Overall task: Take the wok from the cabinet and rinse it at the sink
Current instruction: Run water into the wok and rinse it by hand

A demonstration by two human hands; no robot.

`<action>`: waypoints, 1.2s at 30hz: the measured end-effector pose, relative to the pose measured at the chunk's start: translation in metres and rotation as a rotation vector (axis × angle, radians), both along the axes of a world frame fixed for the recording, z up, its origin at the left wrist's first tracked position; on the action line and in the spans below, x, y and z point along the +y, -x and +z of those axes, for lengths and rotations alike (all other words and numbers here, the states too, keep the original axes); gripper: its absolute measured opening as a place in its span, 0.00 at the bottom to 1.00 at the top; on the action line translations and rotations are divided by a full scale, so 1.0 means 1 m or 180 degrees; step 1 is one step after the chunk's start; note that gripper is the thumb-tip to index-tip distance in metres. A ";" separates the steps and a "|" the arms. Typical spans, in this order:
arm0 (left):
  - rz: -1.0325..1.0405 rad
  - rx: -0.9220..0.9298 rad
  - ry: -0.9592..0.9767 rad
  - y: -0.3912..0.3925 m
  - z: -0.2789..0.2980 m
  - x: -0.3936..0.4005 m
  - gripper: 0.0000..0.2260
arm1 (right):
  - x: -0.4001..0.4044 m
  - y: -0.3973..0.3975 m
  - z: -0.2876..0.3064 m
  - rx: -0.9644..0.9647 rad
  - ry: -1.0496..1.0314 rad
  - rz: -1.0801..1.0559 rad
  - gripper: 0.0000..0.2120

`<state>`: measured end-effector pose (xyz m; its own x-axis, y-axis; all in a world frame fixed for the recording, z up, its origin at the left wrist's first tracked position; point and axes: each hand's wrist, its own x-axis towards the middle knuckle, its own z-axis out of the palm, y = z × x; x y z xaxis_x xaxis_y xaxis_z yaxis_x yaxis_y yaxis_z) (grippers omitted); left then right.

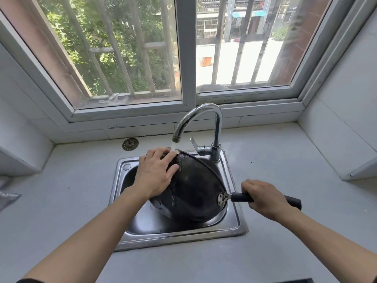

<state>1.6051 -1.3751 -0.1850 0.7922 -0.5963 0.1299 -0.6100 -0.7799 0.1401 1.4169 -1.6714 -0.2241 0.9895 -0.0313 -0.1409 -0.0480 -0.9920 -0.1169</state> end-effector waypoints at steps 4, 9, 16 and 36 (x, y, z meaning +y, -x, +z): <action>0.0075 0.0365 0.0148 -0.017 0.004 0.004 0.14 | -0.003 -0.010 0.006 0.0055 0.0047 0.0038 0.15; 0.0176 0.0527 0.0167 -0.026 0.006 0.016 0.16 | 0.000 -0.028 0.018 0.0100 0.0138 0.0217 0.14; 0.0310 0.0603 0.0094 -0.027 0.003 0.029 0.20 | 0.007 -0.048 0.031 0.0133 0.0312 0.0353 0.15; 0.0519 0.0613 -0.0194 -0.052 -0.006 0.033 0.24 | 0.023 -0.072 0.058 -0.0053 0.0615 0.0374 0.09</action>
